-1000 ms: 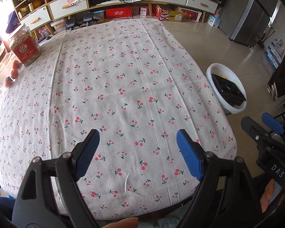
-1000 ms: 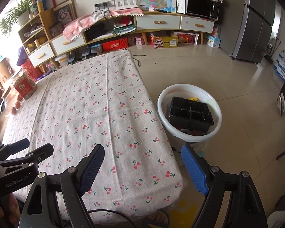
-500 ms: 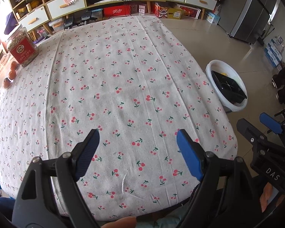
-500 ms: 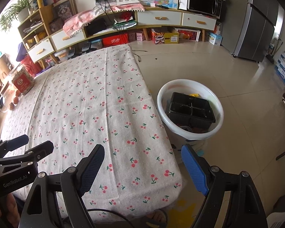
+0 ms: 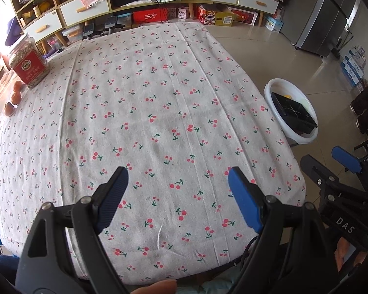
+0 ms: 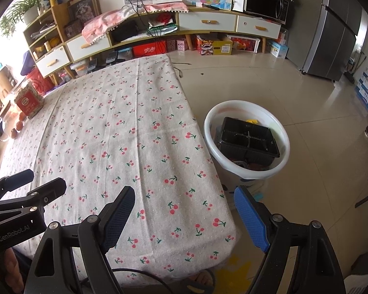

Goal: Collect trash

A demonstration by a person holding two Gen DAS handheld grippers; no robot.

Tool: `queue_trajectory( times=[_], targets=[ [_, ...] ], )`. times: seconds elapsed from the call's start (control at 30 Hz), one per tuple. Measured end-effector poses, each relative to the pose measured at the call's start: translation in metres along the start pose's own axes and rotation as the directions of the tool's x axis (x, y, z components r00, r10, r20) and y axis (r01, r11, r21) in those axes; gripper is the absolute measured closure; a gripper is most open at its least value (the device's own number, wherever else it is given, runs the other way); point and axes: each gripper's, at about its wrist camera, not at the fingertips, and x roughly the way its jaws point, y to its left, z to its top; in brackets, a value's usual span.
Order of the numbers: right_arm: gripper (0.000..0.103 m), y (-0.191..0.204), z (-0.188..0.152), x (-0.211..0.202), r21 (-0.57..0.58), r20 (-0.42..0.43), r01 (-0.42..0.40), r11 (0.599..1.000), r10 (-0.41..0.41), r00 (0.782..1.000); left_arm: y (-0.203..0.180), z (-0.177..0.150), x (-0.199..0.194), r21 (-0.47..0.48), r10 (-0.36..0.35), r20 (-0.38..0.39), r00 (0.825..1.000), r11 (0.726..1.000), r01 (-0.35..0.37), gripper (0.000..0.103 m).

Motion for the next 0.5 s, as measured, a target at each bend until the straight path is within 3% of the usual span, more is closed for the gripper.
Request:
queue_trajectory(
  times=[0.5],
  targets=[
    [0.019, 0.0008, -0.0004, 0.0021, -0.003, 0.000, 0.004, 1.000, -0.004, 1.000, -0.0037, 0.0020, -0.0014, 0.009, -0.004, 0.004, 1.000, 1.000, 0.004, 0.019]
  ],
)
